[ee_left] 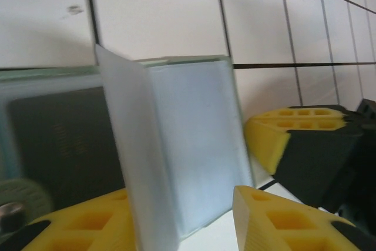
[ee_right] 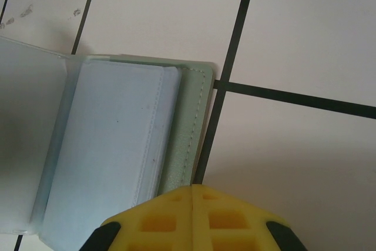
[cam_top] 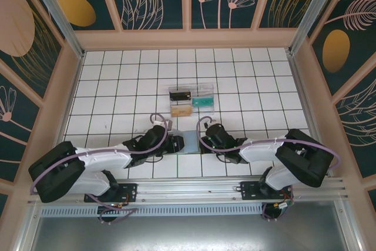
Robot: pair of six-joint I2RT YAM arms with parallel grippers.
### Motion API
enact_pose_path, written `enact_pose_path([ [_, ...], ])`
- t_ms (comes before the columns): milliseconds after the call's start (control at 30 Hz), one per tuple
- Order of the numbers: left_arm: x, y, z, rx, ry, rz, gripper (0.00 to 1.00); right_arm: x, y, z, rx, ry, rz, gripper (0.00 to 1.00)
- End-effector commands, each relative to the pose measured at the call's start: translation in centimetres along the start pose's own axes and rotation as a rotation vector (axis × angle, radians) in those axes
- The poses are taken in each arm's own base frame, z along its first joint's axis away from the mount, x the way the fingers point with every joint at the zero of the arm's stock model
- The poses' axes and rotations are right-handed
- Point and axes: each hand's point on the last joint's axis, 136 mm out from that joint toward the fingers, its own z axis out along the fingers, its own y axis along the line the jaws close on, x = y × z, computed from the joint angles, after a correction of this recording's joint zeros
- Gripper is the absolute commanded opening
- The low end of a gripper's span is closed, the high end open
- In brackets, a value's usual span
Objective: Take the credit cards out of the card holder
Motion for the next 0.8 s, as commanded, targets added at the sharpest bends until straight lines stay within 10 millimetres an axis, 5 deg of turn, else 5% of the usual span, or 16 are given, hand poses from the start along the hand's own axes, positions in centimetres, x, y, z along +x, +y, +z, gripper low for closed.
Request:
enact_pose_path([
  [0,-0.6,-2.8,0.6,0.076,-0.006,0.047,0.43,0.6,0.2,0.1,-0.003,0.024,0.012,0.07],
  [267,0.7,-3.3,2.2,0.072,0.042,0.058,0.37,0.2,-0.1,-0.4,0.017,0.006,0.018,0.10],
  [533,-1.6,0.1,-1.4,-0.090,-0.107,0.080,0.35,-1.1,0.3,-1.6,0.002,-0.029,0.020,0.11],
  [767,-2.4,3.6,-2.7,-0.181,-0.136,0.058,0.11,-3.2,3.4,-2.3,-0.111,-0.039,0.034,0.14],
])
